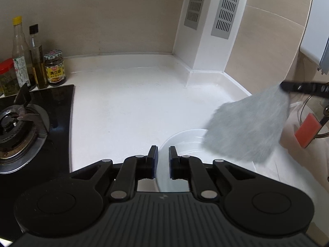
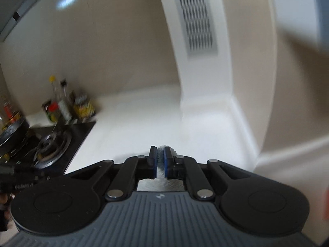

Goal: Clean bowl

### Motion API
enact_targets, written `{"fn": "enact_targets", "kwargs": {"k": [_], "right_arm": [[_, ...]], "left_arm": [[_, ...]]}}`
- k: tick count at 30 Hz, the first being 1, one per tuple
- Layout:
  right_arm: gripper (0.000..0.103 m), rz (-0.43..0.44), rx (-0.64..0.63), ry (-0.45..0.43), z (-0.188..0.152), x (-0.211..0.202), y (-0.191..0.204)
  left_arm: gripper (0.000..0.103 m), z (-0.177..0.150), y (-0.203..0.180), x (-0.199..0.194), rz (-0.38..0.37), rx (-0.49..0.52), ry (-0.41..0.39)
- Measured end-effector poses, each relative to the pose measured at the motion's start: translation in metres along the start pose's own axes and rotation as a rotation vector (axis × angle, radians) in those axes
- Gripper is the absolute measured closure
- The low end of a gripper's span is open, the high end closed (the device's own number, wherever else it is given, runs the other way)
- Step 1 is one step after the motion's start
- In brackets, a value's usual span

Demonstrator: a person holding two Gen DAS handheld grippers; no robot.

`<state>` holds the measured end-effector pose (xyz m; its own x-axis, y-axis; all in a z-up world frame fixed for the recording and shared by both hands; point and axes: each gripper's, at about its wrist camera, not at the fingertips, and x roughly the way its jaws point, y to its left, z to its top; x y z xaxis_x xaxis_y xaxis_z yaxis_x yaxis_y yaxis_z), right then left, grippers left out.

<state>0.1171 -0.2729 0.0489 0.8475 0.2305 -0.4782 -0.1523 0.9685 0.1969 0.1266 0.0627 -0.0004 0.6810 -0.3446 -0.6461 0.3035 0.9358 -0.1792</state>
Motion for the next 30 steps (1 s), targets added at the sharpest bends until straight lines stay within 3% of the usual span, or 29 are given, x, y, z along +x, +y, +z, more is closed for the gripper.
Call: {"fn": "enact_targets", "kwargs": {"k": [5, 11, 16, 20, 22, 26, 30], "right_arm": [[0.098, -0.081, -0.036, -0.075, 0.003, -0.017, 0.008], [0.098, -0.209, -0.073, -0.076, -0.006, -0.012, 0.001], [0.098, -0.123, -0.060, 0.123, -0.030, 0.022, -0.010], [0.095, -0.108, -0.079, 0.287, -0.051, 0.045, -0.014], [0.093, -0.089, -0.061, 0.327, -0.054, 0.045, -0.018], [0.087, 0.012, 0.099, 0.204, -0.047, 0.015, -0.033], [0.081, 0.014, 0.122, 0.249, -0.056, 0.008, -0.038]], "left_arm": [[0.093, -0.004, 0.002, -0.006, 0.005, 0.013, -0.005], [0.093, -0.006, 0.002, -0.011, 0.014, 0.015, -0.019], [0.093, -0.010, -0.005, -0.011, 0.048, 0.005, -0.016], [0.093, -0.015, -0.013, -0.013, 0.095, 0.008, -0.022], [0.093, -0.017, -0.017, -0.015, 0.127, 0.011, -0.031], [0.093, -0.022, -0.027, -0.021, 0.211, -0.045, -0.029], [0.093, -0.026, -0.036, -0.027, 0.185, -0.127, -0.019]]}}
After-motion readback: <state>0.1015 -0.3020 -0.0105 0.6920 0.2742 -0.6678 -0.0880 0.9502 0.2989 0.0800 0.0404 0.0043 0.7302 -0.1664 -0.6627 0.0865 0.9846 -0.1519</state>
